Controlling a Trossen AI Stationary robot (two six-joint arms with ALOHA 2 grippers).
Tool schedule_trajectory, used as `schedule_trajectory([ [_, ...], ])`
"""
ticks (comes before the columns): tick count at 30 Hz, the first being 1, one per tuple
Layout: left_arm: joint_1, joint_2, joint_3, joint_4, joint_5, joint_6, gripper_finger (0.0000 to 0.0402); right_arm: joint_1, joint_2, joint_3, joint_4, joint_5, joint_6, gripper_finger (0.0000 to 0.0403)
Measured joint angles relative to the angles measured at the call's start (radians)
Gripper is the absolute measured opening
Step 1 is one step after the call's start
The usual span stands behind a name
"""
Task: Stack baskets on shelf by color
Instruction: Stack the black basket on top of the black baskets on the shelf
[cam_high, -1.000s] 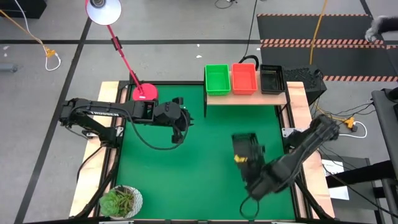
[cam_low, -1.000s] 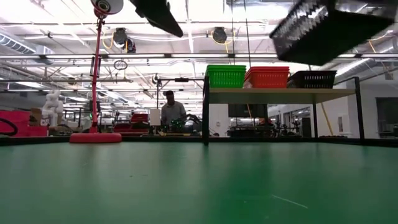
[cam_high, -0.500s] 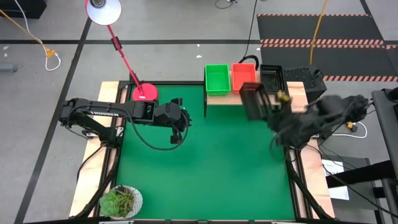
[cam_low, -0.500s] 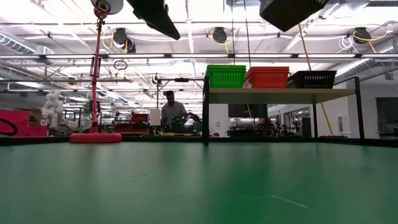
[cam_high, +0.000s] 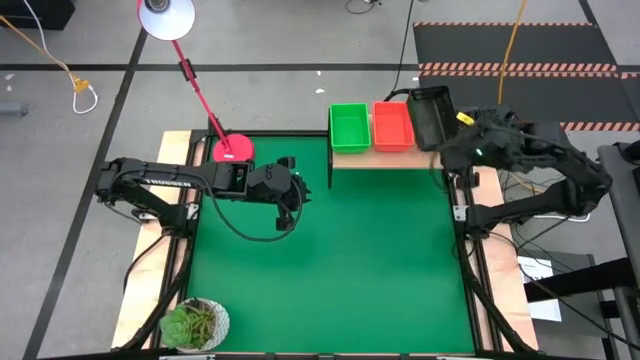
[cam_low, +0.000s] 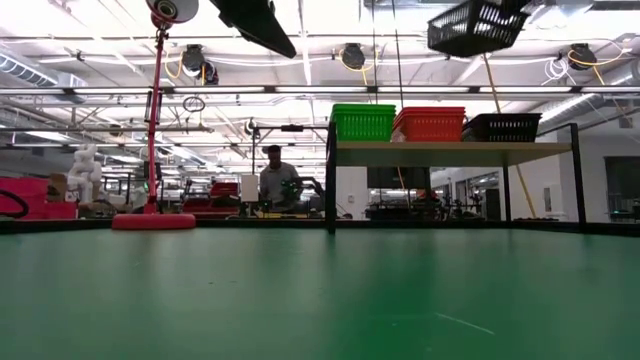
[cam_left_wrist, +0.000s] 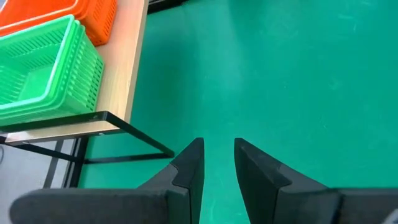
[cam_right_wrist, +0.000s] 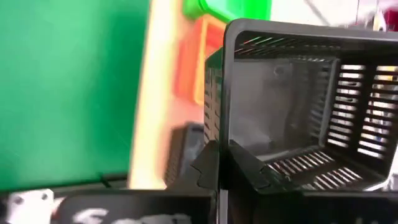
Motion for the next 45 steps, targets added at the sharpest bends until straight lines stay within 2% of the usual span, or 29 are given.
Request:
schedule_trajectory([
  [3, 0.000, 0.000, 0.000, 0.000, 0.000, 0.004, 0.0090, -0.120, 0.018, 0.000, 0.008, -0.013, -0.062, 0.0005],
  [8, 0.000, 0.000, 0.000, 0.000, 0.000, 0.004, 0.0090, -0.305, 0.051, 0.000, 0.006, -0.103, -0.131, 0.0006],
  [14, 0.000, 0.000, 0.000, 0.000, 0.000, 0.003, 0.0090, -0.425, 0.098, -0.001, 0.007, -0.188, -0.157, 0.0007],
  [21, 0.000, 0.000, 0.000, 0.000, 0.000, 0.002, 0.0090, -0.485, 0.108, -0.001, 0.006, -0.266, -0.217, 0.0008],
  [28, 0.000, 0.000, 0.000, 0.000, 0.000, 0.000, 0.0090, -0.541, 0.107, -0.008, 0.009, -0.293, -0.219, 0.0008],
  [39, 0.000, 0.000, 0.000, 0.001, 0.000, 0.001, 0.0090, -0.600, 0.105, -0.142, 0.080, -0.292, -0.248, 0.0008],
  [45, 0.000, 0.000, 0.000, 0.001, 0.000, 0.004, 0.0090, -0.633, 0.105, -0.161, 0.081, -0.292, -0.249, 0.0008],
])
